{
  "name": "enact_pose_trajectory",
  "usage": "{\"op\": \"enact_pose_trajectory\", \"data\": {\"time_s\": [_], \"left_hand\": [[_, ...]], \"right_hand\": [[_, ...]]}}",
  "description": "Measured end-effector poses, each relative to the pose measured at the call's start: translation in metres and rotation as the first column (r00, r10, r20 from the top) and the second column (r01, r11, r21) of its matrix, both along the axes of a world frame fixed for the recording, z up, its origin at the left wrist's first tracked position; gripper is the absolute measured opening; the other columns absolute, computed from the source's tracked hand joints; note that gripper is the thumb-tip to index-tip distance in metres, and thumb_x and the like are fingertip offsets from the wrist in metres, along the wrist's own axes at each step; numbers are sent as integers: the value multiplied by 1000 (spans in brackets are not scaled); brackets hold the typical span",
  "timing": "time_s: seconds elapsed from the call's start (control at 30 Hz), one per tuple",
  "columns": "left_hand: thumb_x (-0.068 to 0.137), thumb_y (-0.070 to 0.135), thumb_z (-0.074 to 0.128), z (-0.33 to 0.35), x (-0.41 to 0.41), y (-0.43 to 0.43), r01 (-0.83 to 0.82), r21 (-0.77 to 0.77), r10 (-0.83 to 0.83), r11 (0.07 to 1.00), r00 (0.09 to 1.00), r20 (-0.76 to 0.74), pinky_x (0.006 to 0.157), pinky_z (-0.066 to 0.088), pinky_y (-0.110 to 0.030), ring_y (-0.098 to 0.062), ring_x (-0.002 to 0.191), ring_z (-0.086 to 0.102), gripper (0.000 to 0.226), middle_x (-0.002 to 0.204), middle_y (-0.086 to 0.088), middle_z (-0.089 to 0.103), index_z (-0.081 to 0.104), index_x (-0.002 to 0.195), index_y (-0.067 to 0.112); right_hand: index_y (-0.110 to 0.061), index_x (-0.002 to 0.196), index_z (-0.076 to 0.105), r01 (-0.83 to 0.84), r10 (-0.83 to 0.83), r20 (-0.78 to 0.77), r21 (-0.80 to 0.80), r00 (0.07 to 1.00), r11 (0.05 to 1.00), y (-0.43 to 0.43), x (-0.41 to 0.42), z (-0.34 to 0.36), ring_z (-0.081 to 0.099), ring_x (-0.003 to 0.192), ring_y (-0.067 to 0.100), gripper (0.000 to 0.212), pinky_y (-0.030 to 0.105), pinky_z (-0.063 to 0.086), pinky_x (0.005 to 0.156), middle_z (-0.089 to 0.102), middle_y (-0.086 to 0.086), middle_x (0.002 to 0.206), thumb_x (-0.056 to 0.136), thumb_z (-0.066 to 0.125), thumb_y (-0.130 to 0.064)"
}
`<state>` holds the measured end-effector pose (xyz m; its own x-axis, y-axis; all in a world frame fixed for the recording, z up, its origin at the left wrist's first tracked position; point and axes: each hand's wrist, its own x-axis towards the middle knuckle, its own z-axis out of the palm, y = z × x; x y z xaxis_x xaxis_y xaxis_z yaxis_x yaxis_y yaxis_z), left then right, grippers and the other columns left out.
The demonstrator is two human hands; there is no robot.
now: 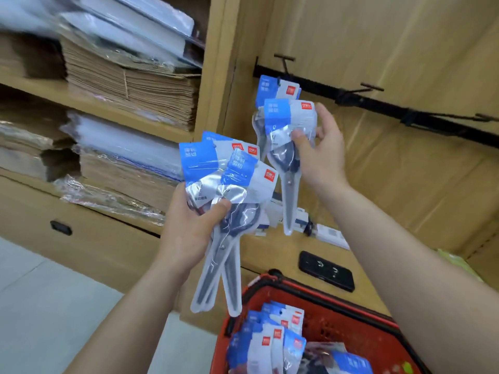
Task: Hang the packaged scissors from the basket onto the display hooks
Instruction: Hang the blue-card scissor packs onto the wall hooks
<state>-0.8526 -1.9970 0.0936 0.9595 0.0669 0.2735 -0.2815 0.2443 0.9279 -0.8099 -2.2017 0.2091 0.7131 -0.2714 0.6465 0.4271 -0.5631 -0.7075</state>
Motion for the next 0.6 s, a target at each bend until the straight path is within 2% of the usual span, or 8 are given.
{"op": "enact_pose_trajectory", "data": {"time_s": [0.1,0.13,0.2,0.3,0.4,0.47,0.53,0.6], "left_hand": [[91,4,75,1,6,8,-18,-36,18,999,1000,-2,78,60,-21,-5,96,75,38,107,10,78,60,123,17],[91,5,75,0,8,11,-35,-46,34,998,999,-7,80,61,-25,-5,96,75,37,106,11,78,61,121,19],[90,8,77,0,14,16,-64,-58,63,996,998,-21,82,59,-31,-6,95,75,35,103,13,78,61,118,24],[90,11,78,-1,21,22,-92,-81,90,992,995,-34,76,55,-25,-3,91,74,35,100,15,77,61,117,25],[89,13,79,-1,25,23,-97,-84,94,992,995,-38,65,55,-15,0,87,74,35,99,13,77,61,116,25],[89,14,78,-1,26,22,-90,-81,86,993,995,-43,64,55,-16,-1,88,74,34,99,14,77,61,116,26],[90,15,78,-1,26,20,-81,-73,78,994,996,-49,65,56,-18,-2,89,75,33,99,15,77,60,115,27],[90,12,77,-1,25,18,-77,-69,74,995,996,-44,64,56,-16,-1,88,74,33,97,16,76,60,114,26]], "right_hand": [[-13,155,40,41,-39,25,-76,999,996,10,30,21,61,104,-7,59,6,47,86,61,-10,126,100,62,-10],[-14,156,38,57,-54,29,-109,998,992,12,38,26,58,110,-1,61,3,45,85,57,-9,131,101,62,-12],[-14,158,35,95,-93,18,-144,996,985,14,53,32,52,114,4,61,-7,36,73,53,-8,132,102,61,-14],[-17,159,34,136,-136,7,-166,991,977,13,69,33,52,115,5,62,-8,34,69,57,-4,139,103,60,-19],[-22,160,34,157,-159,1,-168,987,973,12,78,28,53,109,3,63,-6,37,68,59,-6,135,103,60,-18],[-27,160,34,157,-156,19,-159,988,975,11,81,25,58,107,5,65,-1,42,74,61,-9,132,102,61,-16],[-32,160,33,153,-149,37,-145,988,977,10,81,23,59,108,4,67,10,47,84,59,-13,129,102,61,-14],[-32,159,36,157,-154,38,-144,987,977,10,82,22,58,105,3,64,10,48,82,58,-14,127,103,61,-14]]}}
